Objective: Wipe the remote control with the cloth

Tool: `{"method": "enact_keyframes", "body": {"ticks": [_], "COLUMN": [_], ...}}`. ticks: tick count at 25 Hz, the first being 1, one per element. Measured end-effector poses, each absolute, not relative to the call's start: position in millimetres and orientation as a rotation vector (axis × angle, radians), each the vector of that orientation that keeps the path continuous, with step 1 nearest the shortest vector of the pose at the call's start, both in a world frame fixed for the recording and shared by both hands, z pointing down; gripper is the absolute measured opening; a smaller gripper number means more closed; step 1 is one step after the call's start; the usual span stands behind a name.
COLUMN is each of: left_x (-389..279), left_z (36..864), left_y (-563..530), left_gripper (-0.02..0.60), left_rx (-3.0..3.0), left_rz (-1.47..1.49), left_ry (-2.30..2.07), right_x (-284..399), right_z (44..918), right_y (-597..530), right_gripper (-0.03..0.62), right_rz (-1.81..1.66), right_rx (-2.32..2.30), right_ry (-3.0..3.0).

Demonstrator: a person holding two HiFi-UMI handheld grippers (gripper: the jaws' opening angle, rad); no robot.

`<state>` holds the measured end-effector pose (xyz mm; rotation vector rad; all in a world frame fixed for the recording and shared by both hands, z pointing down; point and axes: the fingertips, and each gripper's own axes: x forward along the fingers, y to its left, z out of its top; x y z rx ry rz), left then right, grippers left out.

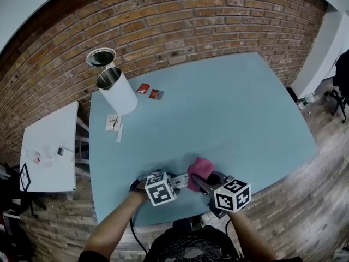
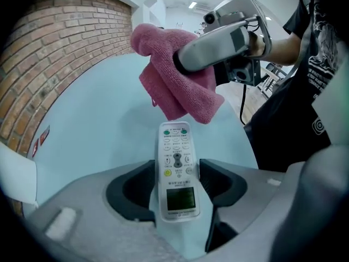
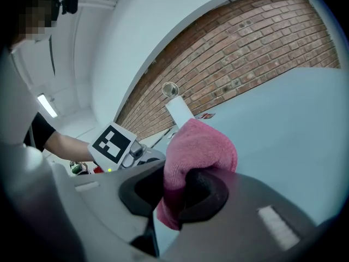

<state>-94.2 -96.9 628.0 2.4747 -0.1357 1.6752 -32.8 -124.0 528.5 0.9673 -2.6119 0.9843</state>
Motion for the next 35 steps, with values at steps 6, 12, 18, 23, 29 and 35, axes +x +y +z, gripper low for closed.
{"method": "enact_keyframes", "body": {"ticks": [6,12,18,23,29,35], "left_x": [-129,-150,-148,-145,-144,-145], "left_z": [624,629,629,632,634,635], "left_y": [-91,-84,-89,-84,-83,-84], "left_gripper": [0.268,0.267,0.265,0.255,0.236,0.233], "left_rx": [2.452,2.435,2.449,2.434,2.392,2.351], "left_rz": [1.673,1.643,1.624,1.67,1.719,1.754], "left_ry": [-0.161,-0.215,-0.232,-0.183,-0.143,-0.117], "right_x": [-58,-104,-149,-160,-155,-138], "right_z": [523,519,531,545,551,553], "right_y": [-126,-123,-117,-116,-115,-116], "right_gripper": [0.063,0.063,0.063,0.063,0.061,0.063], "right_rz": [0.997,0.99,1.003,1.096,1.116,1.138], "right_rx": [0.905,0.769,0.652,0.633,0.623,0.599], "right_ry": [-2.625,-2.653,-2.63,-2.603,-2.595,-2.603]}}
